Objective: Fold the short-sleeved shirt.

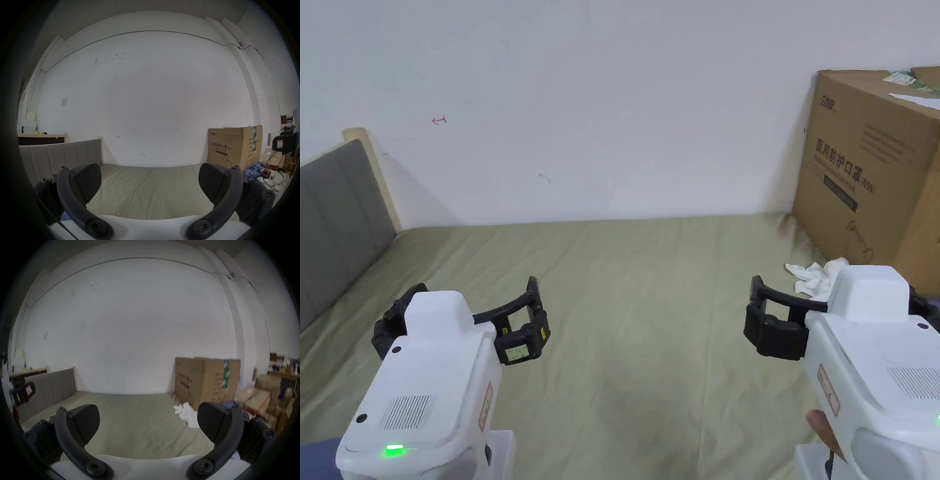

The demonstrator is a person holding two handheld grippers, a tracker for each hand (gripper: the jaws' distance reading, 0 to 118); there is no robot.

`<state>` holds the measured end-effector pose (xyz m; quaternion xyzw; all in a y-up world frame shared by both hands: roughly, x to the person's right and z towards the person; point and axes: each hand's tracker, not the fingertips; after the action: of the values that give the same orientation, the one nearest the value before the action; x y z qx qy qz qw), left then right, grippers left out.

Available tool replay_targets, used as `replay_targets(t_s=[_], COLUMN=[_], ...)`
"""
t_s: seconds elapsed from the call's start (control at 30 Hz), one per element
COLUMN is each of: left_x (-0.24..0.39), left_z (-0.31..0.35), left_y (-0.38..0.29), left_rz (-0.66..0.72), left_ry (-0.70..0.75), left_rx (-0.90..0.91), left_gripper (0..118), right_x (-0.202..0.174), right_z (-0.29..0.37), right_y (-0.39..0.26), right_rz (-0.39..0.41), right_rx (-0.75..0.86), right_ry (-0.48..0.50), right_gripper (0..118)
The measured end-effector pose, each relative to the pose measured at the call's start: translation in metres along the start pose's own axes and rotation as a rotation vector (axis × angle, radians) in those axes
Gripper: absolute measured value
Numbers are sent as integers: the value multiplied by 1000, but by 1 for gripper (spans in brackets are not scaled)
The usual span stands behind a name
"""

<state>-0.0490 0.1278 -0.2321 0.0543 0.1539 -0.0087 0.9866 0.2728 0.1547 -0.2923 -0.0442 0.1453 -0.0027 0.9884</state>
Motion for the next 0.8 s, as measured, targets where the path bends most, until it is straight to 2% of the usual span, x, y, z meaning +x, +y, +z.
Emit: replay_targets(t_s=[0.1,0.2,0.37,0.57,0.8], left_x=[-2,-3,-4,-5,-5], left_z=[1,1,1,0,1], left_y=[1,3,3,2,2], left_rz=[12,22,28,32,32], left_ry=[1,2,6,5,15], left_rx=[0,-1,4,1,0], left_gripper=[118,118,118,118,118], right_x=[8,11,17,13,16], right_z=[-8,-15,-18,-20,-27], right_y=[5,15,17,17,12], right_rz=[-152,-208,-235,-202,-216], right_rx=[-168,-344,-389,-395,-389], right_ry=[-10,-82,-51,-70,-98], right_gripper=[118,118,118,117,117])
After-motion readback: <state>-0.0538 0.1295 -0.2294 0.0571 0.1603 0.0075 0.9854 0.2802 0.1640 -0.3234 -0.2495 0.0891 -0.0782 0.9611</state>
